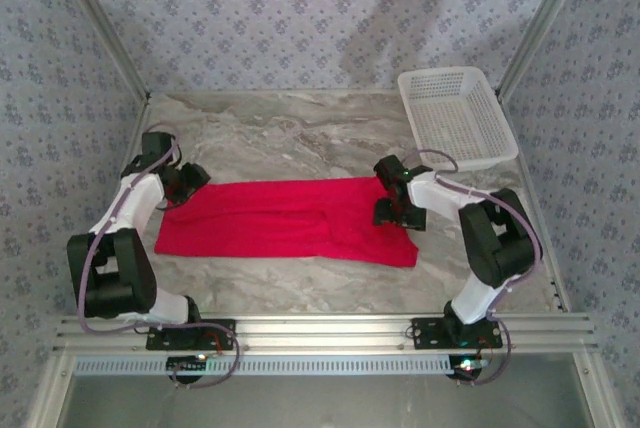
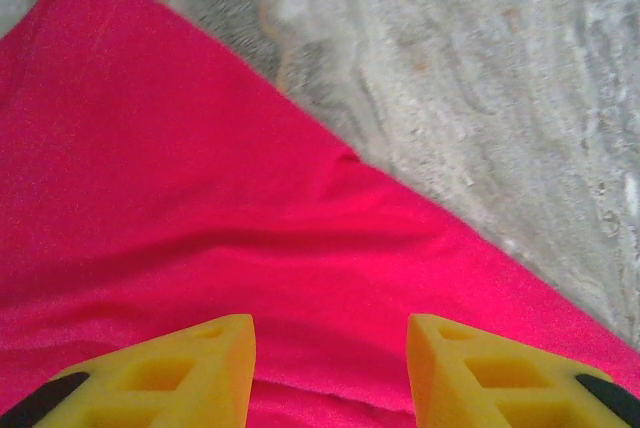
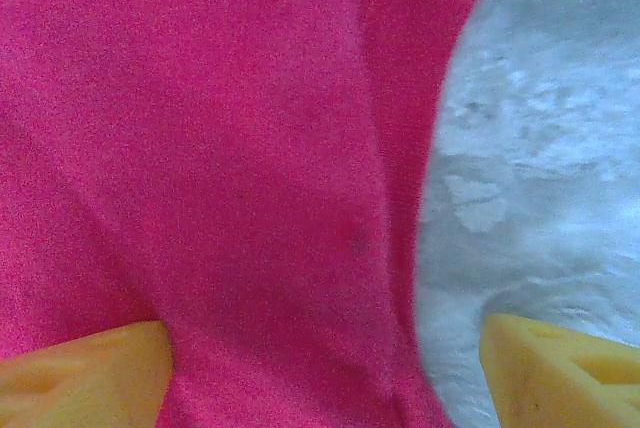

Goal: Fold the inside-out t-shirt

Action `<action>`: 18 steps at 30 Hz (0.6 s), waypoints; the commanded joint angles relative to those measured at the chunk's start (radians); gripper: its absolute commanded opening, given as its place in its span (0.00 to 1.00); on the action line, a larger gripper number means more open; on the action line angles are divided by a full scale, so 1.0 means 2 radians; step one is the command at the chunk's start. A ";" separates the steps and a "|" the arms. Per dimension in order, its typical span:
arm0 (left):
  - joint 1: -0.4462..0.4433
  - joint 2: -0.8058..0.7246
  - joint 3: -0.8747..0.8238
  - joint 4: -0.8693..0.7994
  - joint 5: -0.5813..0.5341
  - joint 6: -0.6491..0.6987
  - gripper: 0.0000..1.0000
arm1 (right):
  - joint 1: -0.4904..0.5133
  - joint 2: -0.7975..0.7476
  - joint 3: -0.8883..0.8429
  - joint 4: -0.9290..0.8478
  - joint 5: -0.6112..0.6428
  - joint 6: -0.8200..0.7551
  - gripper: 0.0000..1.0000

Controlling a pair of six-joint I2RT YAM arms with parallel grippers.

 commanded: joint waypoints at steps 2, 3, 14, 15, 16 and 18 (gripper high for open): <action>0.012 -0.026 -0.009 -0.010 0.013 -0.004 0.43 | 0.000 0.037 -0.015 0.013 -0.011 -0.006 0.69; 0.012 -0.026 -0.009 -0.009 0.013 -0.004 0.43 | 0.000 0.041 -0.017 0.016 -0.015 -0.006 0.59; 0.002 0.006 -0.028 0.042 0.041 -0.030 0.43 | -0.022 -0.050 -0.035 -0.021 0.005 -0.001 0.01; -0.005 0.016 -0.030 0.053 0.044 -0.034 0.43 | -0.028 -0.070 -0.039 -0.027 0.008 -0.001 0.00; -0.013 0.029 -0.031 0.063 0.044 -0.036 0.43 | -0.033 -0.091 -0.043 -0.029 0.010 -0.001 0.00; -0.027 0.057 -0.030 0.076 0.042 -0.038 0.43 | -0.044 -0.125 -0.049 -0.037 0.015 0.000 0.00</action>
